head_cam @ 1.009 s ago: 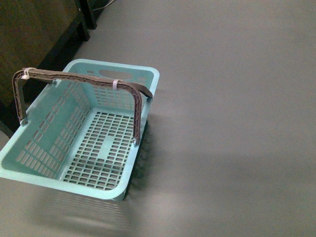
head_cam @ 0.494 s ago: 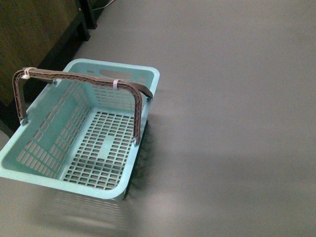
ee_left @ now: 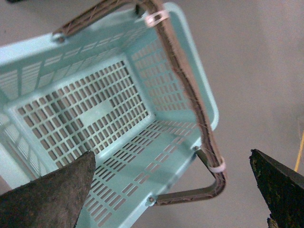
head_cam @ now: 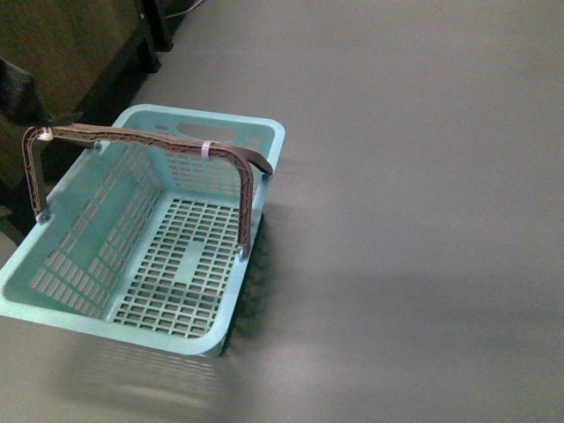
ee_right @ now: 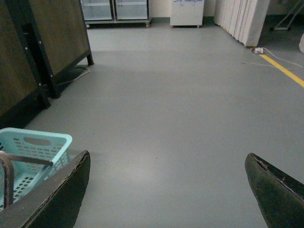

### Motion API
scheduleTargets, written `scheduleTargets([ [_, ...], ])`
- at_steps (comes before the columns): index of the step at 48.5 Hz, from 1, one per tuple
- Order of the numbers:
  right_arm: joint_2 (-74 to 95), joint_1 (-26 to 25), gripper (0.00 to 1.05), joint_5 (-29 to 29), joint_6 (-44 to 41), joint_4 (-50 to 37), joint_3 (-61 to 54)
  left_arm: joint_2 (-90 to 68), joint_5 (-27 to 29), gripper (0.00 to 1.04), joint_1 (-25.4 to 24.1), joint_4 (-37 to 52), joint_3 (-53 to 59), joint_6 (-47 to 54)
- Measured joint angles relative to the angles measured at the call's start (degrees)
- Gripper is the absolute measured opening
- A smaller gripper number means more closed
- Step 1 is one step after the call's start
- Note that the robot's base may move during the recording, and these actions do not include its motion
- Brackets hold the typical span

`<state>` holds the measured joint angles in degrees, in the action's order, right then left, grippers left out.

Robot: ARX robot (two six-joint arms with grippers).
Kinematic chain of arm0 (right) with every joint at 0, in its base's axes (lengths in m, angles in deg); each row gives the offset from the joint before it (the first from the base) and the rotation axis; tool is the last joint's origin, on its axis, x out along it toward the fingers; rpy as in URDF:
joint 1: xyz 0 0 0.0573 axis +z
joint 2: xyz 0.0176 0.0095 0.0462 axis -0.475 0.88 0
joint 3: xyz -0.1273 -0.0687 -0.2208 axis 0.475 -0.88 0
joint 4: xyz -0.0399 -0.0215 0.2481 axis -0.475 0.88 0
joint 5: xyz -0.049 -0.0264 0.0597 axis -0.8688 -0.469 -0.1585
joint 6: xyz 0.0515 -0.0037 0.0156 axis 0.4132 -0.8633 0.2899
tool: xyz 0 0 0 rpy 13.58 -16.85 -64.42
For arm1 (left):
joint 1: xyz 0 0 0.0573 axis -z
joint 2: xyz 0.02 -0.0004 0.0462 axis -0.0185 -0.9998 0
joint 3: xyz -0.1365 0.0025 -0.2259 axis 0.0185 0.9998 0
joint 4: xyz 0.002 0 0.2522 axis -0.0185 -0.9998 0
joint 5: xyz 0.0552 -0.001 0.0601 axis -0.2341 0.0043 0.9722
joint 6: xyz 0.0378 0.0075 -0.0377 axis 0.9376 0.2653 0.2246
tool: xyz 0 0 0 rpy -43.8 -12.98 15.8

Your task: Pick lemon and mango into basket

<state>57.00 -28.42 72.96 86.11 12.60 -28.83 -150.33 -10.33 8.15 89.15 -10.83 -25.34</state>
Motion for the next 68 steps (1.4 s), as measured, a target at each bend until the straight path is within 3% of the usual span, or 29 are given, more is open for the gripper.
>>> scheduleTargets([
  [10, 0.0, 0.0, 0.96, -0.02, 0.0, 0.0, 0.0, -17.51, 1.88, 0.98, 3.34, -0.48, -14.03, -9.86],
  [21, 0.0, 0.0, 0.96, -0.02, 0.0, 0.0, 0.0, -27.67, 3.63, 0.98, 5.16, -4.02, -28.0, -13.53],
  [39, 0.0, 0.0, 0.96, -0.02, 0.0, 0.0, 0.0, -35.36, 5.14, 0.96, 5.62, -8.0, -37.31, -15.23],
  [55, 0.0, 0.0, 0.96, -0.02, 0.0, 0.0, 0.0, -39.47, 5.88, 0.44, 5.31, -12.76, -41.59, -16.31],
  [62, 0.0, 0.0, 0.96, -0.02, 0.0, 0.0, 0.0, -39.45, 5.73, 0.16, 5.09, -12.76, -42.1, -17.27],
  [65, 0.0, 0.0, 0.96, -0.02, 0.0, 0.0, 0.0, -38.64, 5.33, 0.08, 5.09, -11.82, -41.05, -19.28],
  [68, 0.0, 0.0, 0.96, 0.0, 0.0, 0.0, 0.0, -36.68, 4.7, 0.06, 5.18, -10.99, -38.88, -17.42],
])
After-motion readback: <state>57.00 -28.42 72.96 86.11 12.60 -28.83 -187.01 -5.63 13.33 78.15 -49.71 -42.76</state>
